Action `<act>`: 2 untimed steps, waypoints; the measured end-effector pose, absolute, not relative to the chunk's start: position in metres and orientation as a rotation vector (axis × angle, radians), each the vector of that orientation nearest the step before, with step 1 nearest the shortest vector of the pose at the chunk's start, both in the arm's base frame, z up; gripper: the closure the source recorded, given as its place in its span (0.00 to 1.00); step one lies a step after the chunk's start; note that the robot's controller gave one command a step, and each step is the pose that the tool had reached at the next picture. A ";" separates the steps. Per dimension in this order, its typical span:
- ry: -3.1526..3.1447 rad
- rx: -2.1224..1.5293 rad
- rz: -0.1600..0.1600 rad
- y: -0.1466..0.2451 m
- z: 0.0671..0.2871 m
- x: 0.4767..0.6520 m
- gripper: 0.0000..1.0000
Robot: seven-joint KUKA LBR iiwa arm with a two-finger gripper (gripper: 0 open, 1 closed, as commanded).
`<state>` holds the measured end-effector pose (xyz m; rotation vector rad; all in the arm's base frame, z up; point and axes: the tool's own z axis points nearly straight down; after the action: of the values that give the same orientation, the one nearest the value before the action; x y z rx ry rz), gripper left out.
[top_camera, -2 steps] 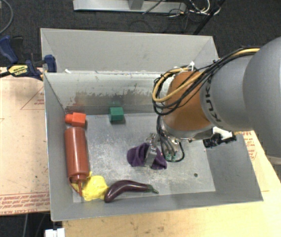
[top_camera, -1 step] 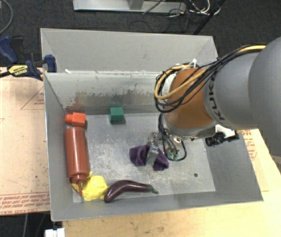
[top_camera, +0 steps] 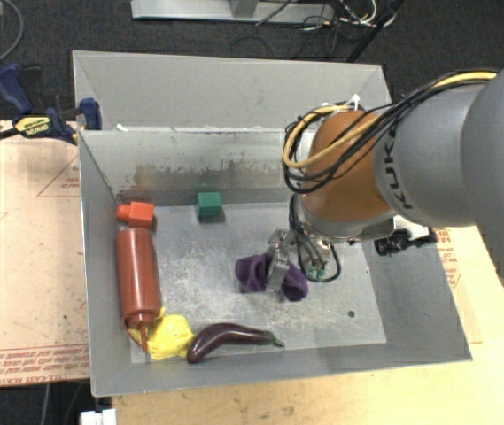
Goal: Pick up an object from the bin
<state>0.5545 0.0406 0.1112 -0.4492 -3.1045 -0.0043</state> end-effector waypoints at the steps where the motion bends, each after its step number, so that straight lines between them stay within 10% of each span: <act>1: -3.109 -0.449 -0.006 0.041 0.134 0.556 1.00; 2: -3.112 -0.448 -0.007 0.041 0.152 0.556 1.00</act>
Offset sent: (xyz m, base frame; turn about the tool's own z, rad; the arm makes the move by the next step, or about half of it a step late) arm -0.0001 0.0001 0.0746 0.0000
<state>0.5565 0.0408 0.1517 -0.4484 -3.1118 -0.0067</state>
